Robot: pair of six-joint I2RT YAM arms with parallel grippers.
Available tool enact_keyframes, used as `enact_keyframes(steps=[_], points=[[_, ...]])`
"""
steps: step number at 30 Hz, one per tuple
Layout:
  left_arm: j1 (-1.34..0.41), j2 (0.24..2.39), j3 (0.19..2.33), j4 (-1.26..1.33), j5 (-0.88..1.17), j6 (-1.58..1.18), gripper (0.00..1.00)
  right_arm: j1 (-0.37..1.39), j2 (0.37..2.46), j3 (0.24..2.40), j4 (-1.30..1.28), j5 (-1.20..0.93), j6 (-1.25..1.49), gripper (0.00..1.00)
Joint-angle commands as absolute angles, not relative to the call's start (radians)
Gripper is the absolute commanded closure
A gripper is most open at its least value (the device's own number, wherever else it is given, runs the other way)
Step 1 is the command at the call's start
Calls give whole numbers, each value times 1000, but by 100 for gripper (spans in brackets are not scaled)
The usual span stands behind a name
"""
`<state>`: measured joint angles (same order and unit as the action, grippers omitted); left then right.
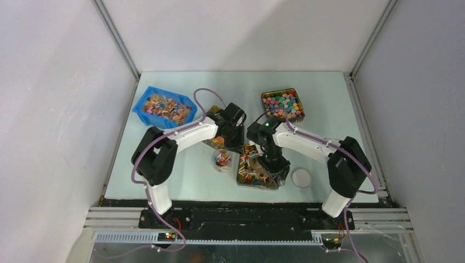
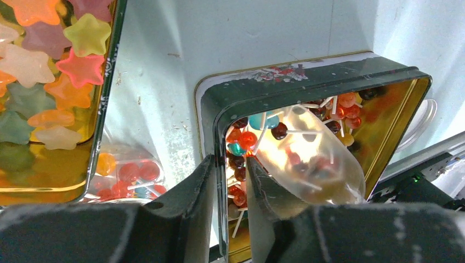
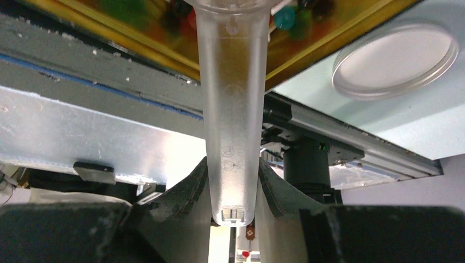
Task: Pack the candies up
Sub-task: Scoop the fake candies from the storage box.
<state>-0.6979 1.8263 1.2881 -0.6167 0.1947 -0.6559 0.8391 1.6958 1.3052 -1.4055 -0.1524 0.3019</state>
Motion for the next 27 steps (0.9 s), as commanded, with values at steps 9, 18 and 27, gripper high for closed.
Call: enact_keyframes(steps=[9,18,27], points=[[-695,1794,1289,-577,241,-687,64,842,1736,1307,-1258,-103,199,100],[-694,1786,1278,-574,240,-693,63,824,1706,1282,-1101,-98,212,100],[-663,1731,1217,-507,279,-741,59,823,1641,1188,-999,-93,222,100]])
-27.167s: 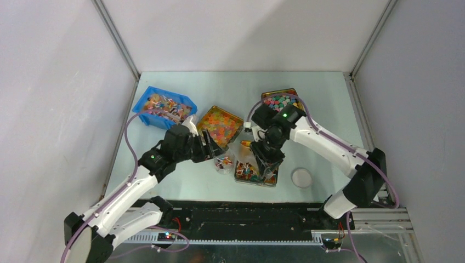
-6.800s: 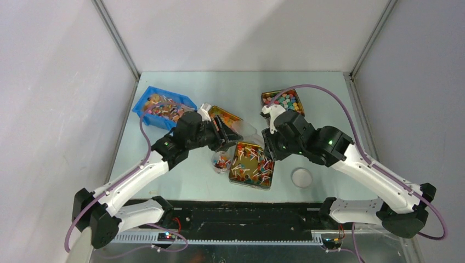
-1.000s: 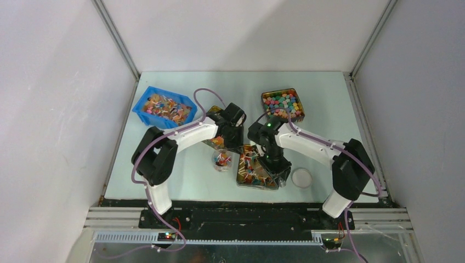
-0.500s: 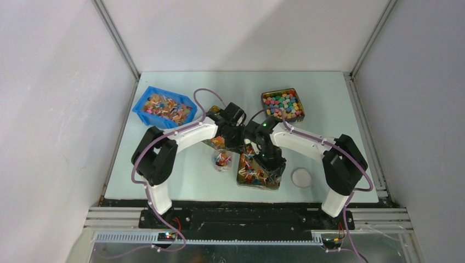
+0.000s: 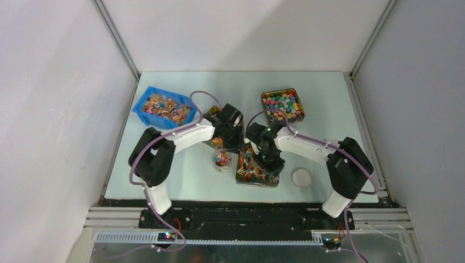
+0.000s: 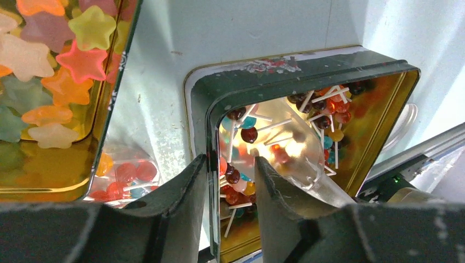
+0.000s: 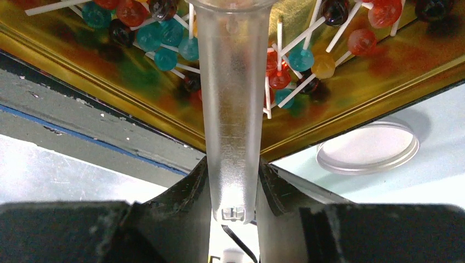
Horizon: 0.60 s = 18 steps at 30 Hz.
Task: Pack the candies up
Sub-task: Scoop the fake candies from the storage box.
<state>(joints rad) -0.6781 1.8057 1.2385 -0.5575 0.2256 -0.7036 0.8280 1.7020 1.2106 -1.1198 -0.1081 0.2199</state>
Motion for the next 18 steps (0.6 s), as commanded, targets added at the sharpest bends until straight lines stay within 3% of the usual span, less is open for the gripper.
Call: enact_keyframes(steps=[1,18], points=[[-658,1727,1214,-506,280,-742,58,823,1627,1177,-996,-92,221,100],[-597,1579,1208,-569,258,-739,46,842,1489,1048,-955,-75,245,100]])
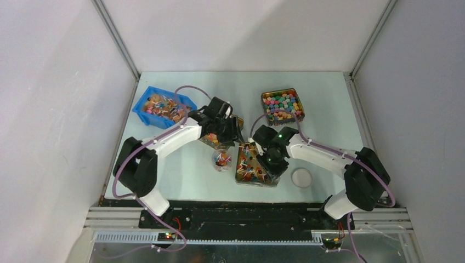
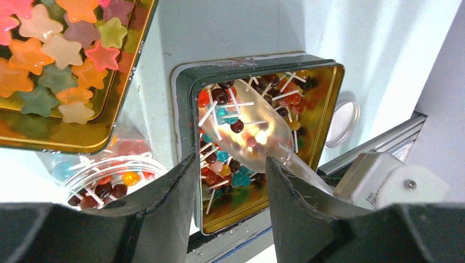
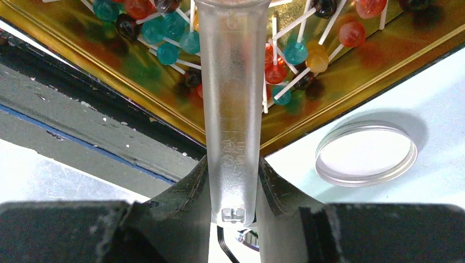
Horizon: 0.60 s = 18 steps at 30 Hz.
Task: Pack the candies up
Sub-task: Scoop the fake candies from the storage box.
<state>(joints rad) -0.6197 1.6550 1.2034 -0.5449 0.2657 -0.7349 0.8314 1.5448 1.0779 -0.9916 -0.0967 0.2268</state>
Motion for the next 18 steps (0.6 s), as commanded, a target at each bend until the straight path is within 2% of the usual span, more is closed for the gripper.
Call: enact_keyframes(steps=[1,18], points=[[-594,1563,1204,-577,256,-738,46,844,1484,1043,-953,-73,252,100],[-482,1370,1140,-609,254,-728,42,913,1384,994,-963,-35,353,100]])
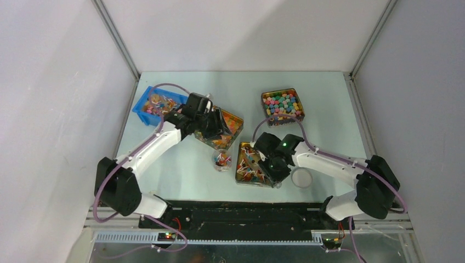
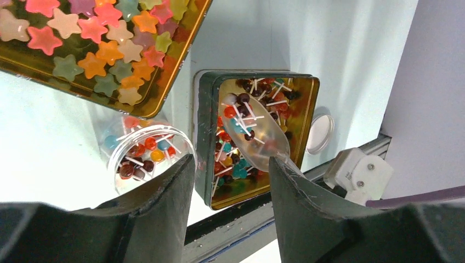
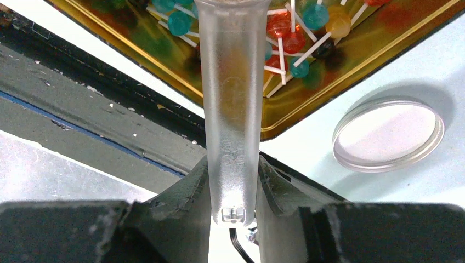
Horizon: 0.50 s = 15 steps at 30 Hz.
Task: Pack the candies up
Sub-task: Scoop the fake candies from the storage box.
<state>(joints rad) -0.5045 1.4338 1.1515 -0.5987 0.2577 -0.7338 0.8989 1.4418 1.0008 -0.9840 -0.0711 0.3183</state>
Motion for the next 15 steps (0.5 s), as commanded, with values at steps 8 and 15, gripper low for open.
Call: enact_keyframes(steps=[8,15], points=[[-444,1311,1111,-632,257,-721,42,928,1316,988,-1004,-12,373,100],[-431,1260,1071,-652,261,-714,42,938,1272,1006,-1084,-8,376,100]])
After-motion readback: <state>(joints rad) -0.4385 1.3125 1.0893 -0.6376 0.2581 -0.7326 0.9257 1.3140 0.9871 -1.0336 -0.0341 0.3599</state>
